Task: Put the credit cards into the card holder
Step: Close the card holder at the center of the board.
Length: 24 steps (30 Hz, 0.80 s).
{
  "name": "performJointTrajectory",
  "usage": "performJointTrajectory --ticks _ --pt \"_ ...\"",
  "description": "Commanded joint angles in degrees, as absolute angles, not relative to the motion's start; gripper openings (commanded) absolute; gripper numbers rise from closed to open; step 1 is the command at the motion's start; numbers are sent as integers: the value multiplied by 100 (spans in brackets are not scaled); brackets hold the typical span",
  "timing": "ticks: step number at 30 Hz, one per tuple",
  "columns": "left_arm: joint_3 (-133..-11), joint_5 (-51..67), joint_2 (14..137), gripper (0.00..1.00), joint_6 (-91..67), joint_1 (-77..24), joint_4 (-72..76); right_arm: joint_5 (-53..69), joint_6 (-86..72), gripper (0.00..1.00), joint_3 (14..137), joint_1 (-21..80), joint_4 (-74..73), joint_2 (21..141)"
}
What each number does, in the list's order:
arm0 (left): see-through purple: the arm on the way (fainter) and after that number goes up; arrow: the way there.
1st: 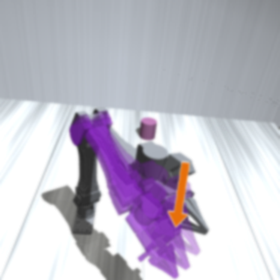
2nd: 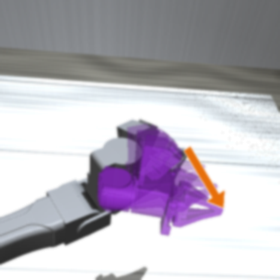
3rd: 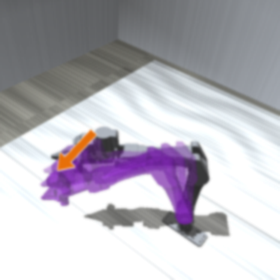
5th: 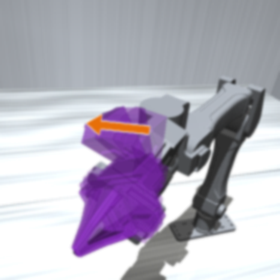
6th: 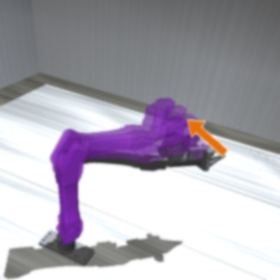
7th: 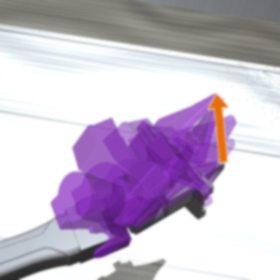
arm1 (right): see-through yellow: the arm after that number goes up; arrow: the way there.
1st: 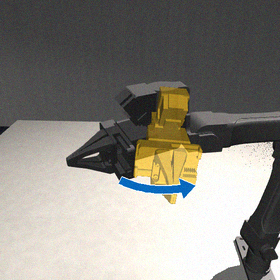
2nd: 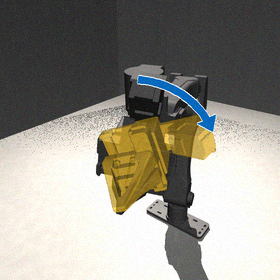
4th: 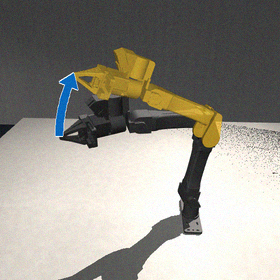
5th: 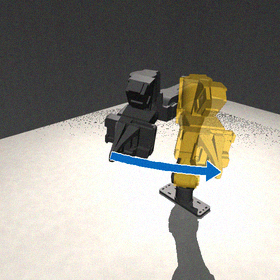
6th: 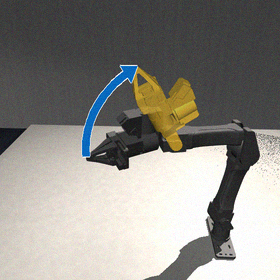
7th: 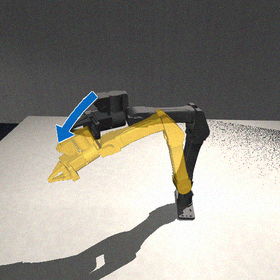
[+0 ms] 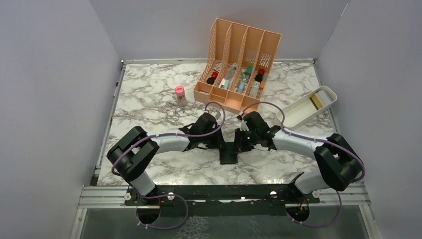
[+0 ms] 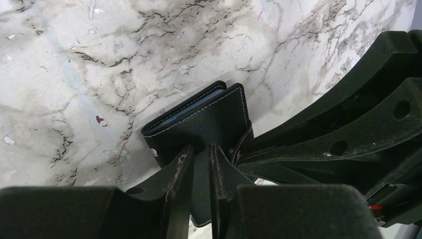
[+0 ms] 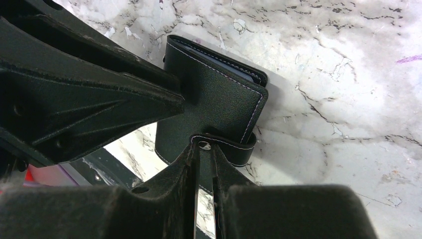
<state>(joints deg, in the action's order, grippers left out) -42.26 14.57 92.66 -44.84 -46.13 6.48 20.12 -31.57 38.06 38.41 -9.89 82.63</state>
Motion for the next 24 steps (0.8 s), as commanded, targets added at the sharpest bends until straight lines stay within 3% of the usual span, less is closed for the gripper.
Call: performJointTrajectory --ticks 1,24 --pt "-4140 1433 9167 21 -4465 -4605 719 1562 -3199 19 3974 3918 -1211 8438" --pt "-3862 1757 9233 21 -4573 -4605 1321 270 -3048 19 5041 4158 -2717 9868"
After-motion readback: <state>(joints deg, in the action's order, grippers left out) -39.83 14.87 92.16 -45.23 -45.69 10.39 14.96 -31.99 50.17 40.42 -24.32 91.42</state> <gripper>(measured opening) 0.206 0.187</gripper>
